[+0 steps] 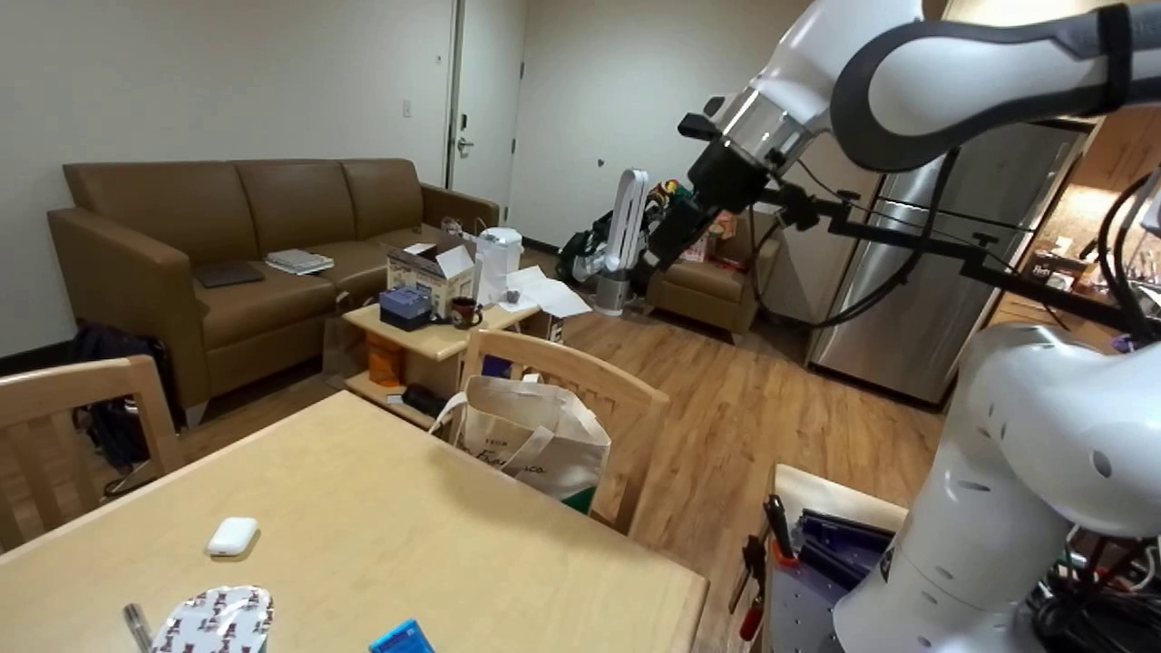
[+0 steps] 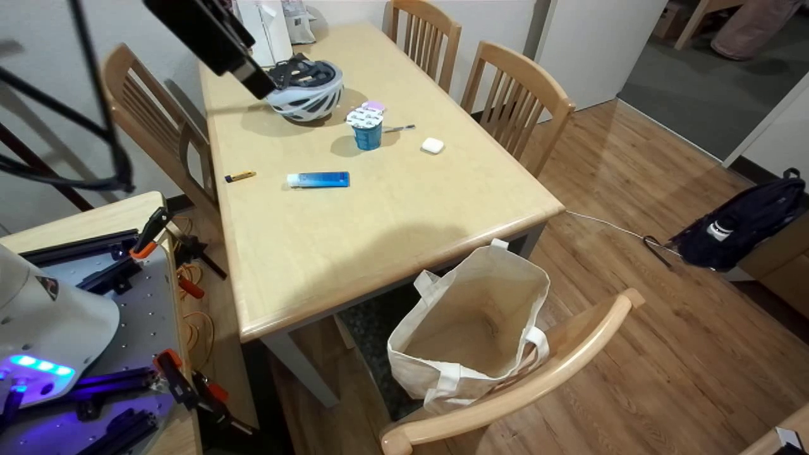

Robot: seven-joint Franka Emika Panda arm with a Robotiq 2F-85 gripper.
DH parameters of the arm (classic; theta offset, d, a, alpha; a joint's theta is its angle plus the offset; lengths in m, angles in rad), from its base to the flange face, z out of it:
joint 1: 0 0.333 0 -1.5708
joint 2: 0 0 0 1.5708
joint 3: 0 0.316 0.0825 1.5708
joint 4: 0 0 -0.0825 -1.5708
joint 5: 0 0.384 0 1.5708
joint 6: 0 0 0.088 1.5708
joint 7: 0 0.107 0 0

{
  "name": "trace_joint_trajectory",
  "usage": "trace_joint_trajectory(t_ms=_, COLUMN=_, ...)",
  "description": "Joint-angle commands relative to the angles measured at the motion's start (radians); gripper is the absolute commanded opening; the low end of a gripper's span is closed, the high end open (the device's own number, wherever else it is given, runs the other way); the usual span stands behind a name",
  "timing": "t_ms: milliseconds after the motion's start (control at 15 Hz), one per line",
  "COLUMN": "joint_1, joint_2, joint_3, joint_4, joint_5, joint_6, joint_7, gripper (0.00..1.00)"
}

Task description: Put the blue tube upright

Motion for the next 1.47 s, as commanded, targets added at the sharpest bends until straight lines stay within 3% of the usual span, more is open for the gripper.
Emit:
trace_joint_trajectory(t_ms=0, joint_1=0.178, joint_2=0.16, joint_3=-0.058, joint_4=-0.014, joint_5=0.181, joint_6=0.226, joint_7=-0.1, gripper=1.0)
trace_joint_trajectory(t_ms=133, joint_1=0.309, joint_2=0.226, joint_3=-0.099, joint_4=-0.017, joint_5=0.312, joint_6=0.28, joint_7=-0.15, gripper=1.0)
trace_joint_trajectory(t_ms=200, joint_1=0.325, joint_2=0.256, joint_3=-0.094, joint_4=-0.016, joint_5=0.341, joint_6=0.265, joint_7=-0.147, gripper=1.0)
trace_joint_trajectory(t_ms=267, joint_1=0.249, joint_2=0.195, joint_3=-0.049, joint_4=-0.015, joint_5=0.296, joint_6=0.225, joint_7=-0.115, gripper=1.0)
trace_joint_trajectory(t_ms=400, joint_1=0.293, joint_2=0.247, joint_3=-0.054, joint_4=-0.012, joint_5=0.336, joint_6=0.234, joint_7=-0.123, gripper=1.0)
trace_joint_trajectory(t_ms=533, joint_1=0.294, joint_2=0.268, joint_3=-0.041, joint_4=-0.005, joint_5=0.345, joint_6=0.242, joint_7=-0.102, gripper=1.0)
trace_joint_trajectory(t_ms=800, joint_1=0.446, joint_2=0.452, joint_3=-0.059, joint_4=0.06, joint_5=0.541, joint_6=0.313, joint_7=-0.137, gripper=1.0)
trace_joint_trajectory(t_ms=1000, joint_1=0.553, joint_2=0.615, joint_3=-0.07, joint_4=0.137, joint_5=0.754, joint_6=0.275, joint_7=-0.231, gripper=1.0)
trace_joint_trajectory(t_ms=1067, joint_1=0.591, joint_2=0.675, joint_3=-0.095, joint_4=0.16, joint_5=0.732, joint_6=0.271, joint_7=-0.193, gripper=1.0)
trace_joint_trajectory(t_ms=1133, joint_1=0.591, joint_2=0.737, joint_3=-0.08, joint_4=0.183, joint_5=0.719, joint_6=0.26, joint_7=-0.167, gripper=1.0)
trace_joint_trajectory(t_ms=1200, joint_1=0.527, joint_2=0.791, joint_3=0.001, joint_4=0.217, joint_5=0.819, joint_6=0.223, joint_7=-0.257, gripper=1.0)
trace_joint_trajectory(t_ms=1267, joint_1=0.462, joint_2=0.667, joint_3=0.054, joint_4=0.137, joint_5=0.754, joint_6=0.251, joint_7=-0.194, gripper=1.0)
trace_joint_trajectory(t_ms=1400, joint_1=0.413, joint_2=0.724, joint_3=0.118, joint_4=0.159, joint_5=0.758, joint_6=0.253, joint_7=-0.195, gripper=1.0)
